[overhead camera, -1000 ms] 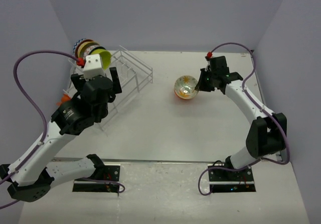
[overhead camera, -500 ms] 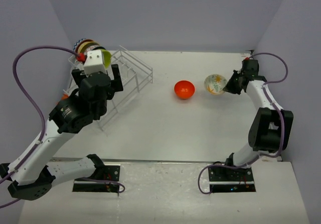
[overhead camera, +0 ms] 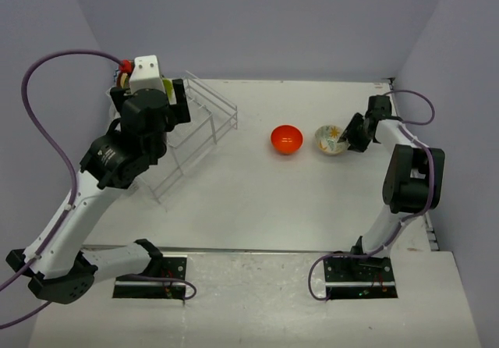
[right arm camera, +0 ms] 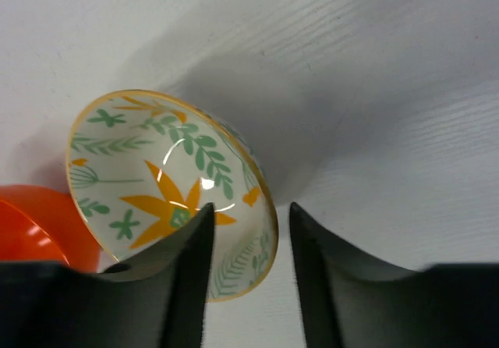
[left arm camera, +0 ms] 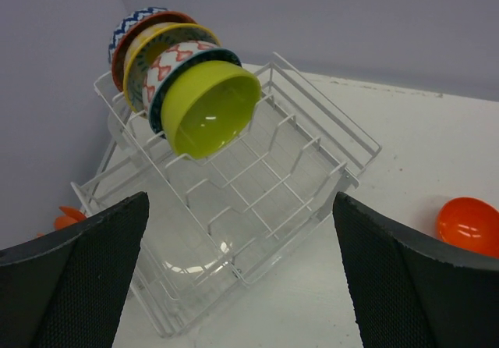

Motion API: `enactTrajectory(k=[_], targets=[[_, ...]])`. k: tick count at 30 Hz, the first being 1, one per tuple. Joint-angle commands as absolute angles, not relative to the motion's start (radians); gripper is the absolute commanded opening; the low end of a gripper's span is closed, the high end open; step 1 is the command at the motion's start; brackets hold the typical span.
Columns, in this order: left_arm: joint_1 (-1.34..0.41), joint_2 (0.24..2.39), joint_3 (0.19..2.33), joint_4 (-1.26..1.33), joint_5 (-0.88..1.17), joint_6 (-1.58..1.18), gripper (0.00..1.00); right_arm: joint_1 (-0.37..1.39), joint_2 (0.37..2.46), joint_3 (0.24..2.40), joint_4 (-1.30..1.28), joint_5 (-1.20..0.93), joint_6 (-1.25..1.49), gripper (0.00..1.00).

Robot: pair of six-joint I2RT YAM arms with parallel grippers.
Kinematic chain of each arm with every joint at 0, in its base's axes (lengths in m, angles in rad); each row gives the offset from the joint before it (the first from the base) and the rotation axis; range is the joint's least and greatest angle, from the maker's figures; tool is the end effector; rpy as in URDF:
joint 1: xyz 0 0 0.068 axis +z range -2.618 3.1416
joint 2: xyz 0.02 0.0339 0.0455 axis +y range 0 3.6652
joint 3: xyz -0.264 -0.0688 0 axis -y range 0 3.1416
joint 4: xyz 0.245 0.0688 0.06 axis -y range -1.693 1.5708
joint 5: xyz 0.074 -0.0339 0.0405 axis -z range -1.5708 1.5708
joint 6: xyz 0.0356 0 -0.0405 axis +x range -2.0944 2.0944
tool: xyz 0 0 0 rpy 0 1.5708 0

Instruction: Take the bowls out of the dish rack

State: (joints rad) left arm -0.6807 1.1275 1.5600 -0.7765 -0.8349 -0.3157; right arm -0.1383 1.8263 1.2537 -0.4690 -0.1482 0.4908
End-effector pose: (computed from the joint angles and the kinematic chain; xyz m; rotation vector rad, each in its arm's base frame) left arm 0.1691 -0.1030 0.4761 -0.2157 1.7871 0.0914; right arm 0.3774 -0.0472 0.1923 0.7630 2.5160 0.3170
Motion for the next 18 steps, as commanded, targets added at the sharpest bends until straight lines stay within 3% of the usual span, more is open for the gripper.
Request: enactTrajectory(k=[1,3,4,5,10,14,18], targets=[[-0.608,1.157,1.598,-0.716,-0.807,-0.239,1.0,-0.137,1.778,1.259,-0.405,-0.132,0.512,0.51],[-0.572,1.192,1.606,-0.715,-0.775,-0.209,1.0,-0.135,1.729,1.246,-0.406,-0.133,0.515,0.7],[-0.546,1.207,1.612,-0.722,-0.773,-0.201,1.0,-0.135,1.709,1.241,-0.408,-0.136,0.514,0.84],[-0.535,1.238,1.629,-0.727,-0.788,-0.195,1.0,-0.135,1.688,1.243,-0.416,-0.133,0.512,0.87],[-0.526,1.279,1.655,-0.675,-0.863,-0.022,1.0,-0.123,1.434,1.209,-0.472,-0.091,0.494,0.91],[-0.526,1.374,1.742,-0.723,-1.127,0.083,1.0,-0.075,1.232,1.163,-0.471,-0.092,0.462,0.96],[-0.528,1.417,1.691,-0.57,-1.173,0.355,1.0,-0.064,1.128,1.14,-0.486,-0.143,0.446,0.96]])
